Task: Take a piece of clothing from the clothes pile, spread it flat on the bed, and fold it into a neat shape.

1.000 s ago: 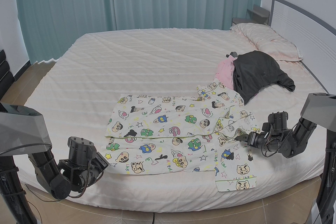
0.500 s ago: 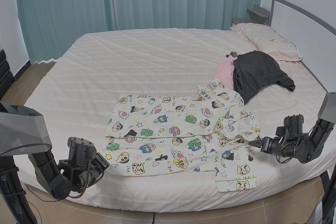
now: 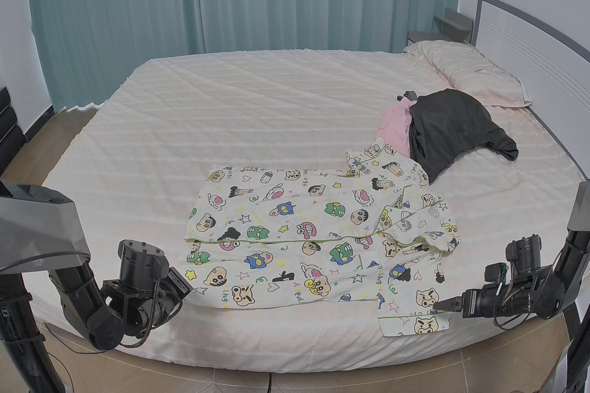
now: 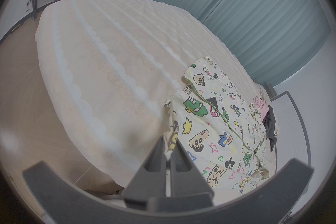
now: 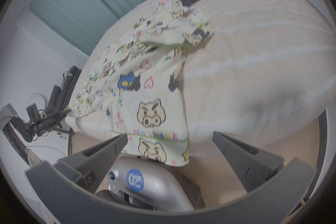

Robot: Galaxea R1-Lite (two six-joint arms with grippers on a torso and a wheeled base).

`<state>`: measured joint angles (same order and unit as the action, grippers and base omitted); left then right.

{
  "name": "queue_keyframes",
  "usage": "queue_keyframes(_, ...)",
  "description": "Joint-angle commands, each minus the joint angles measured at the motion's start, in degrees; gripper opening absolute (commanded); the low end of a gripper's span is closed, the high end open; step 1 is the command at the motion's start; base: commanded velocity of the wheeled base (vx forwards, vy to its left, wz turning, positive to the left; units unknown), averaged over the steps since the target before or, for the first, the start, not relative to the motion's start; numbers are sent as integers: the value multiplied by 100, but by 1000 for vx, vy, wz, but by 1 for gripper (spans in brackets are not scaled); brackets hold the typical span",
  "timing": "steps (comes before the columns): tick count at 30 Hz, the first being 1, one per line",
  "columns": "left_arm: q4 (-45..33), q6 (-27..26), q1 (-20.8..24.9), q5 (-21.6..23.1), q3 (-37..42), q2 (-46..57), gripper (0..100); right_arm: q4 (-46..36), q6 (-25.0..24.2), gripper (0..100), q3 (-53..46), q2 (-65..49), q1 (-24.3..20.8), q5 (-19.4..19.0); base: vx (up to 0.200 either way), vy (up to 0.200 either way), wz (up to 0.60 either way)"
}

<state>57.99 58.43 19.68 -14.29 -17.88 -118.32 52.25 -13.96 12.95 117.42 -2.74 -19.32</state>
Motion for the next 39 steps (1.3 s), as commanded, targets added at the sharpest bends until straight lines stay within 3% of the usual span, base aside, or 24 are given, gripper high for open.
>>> queue_keyframes(1, -7, 2, 10, 5, 4, 11, 0, -13, 34, 100, -214, 229, -139, -45, 0, 0, 0)
queue_keyframes(23, -7, 2, 45, 5, 13, 11, 0, 514, -28, 100, -99, 941, -490, -54, 0, 0, 0)
queue_keyframes(24, 2, 2, 45, -4, 4, 11, 0, 514, -37, 0, -99, 923, -490, -54, 0, 0, 0)
queue_keyframes(39, 2, 2, 107, -4, 31, 28, 0, 523, -37, 0, -477, 589, -350, -37, 0, 0, 0)
